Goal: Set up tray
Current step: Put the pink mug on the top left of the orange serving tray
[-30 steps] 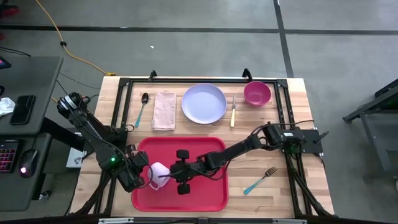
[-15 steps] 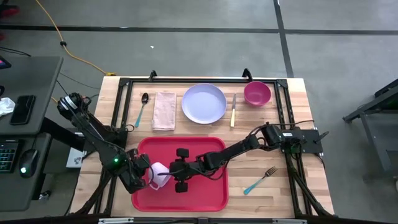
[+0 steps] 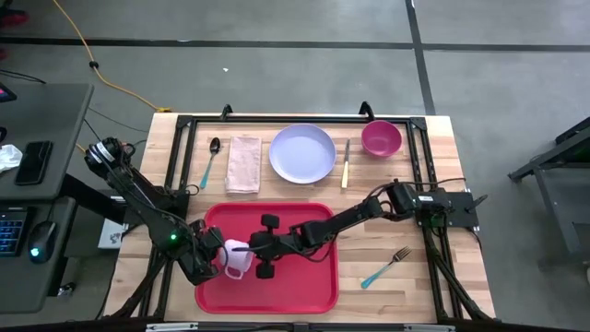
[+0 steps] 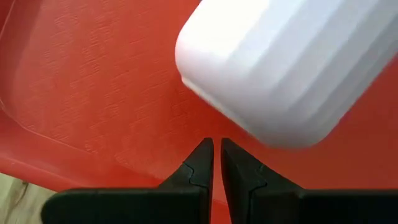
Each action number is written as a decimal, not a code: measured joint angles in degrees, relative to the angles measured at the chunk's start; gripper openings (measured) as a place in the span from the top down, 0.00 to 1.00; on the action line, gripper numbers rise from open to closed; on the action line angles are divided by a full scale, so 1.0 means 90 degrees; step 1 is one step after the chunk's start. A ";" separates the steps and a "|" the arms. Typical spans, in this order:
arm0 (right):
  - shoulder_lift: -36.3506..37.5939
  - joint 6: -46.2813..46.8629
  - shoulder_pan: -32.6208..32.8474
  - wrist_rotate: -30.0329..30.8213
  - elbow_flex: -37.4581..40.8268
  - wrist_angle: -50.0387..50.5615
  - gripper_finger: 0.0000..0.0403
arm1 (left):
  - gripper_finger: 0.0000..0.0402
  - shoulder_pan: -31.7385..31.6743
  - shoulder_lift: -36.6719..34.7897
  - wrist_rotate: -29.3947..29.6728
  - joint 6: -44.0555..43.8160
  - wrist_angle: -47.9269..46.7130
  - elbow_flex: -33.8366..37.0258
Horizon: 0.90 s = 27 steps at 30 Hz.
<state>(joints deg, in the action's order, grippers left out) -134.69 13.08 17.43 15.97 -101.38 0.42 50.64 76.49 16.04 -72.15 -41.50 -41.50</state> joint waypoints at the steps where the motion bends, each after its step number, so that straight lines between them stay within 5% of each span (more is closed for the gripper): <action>1: 0.0000 -0.0002 0.0000 -0.0025 0.0000 -0.0027 0.92 | 0.84 0.0000 0.0000 0.0002 0.0005 0.0002 0.0000; 12: 0.0005 0.0354 -0.0024 -0.0278 -0.0010 0.0122 1.00 | 0.84 0.0000 -0.0002 0.0261 0.0186 0.0197 0.0002; 27: 0.0012 0.0112 -0.0192 -0.0326 -0.1527 0.2936 1.00 | 0.84 0.0000 -0.0002 0.0259 0.0152 0.0224 0.0002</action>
<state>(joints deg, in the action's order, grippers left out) -134.58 14.09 15.70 13.03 -115.13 26.84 50.63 76.47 18.37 -70.78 -39.48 -41.47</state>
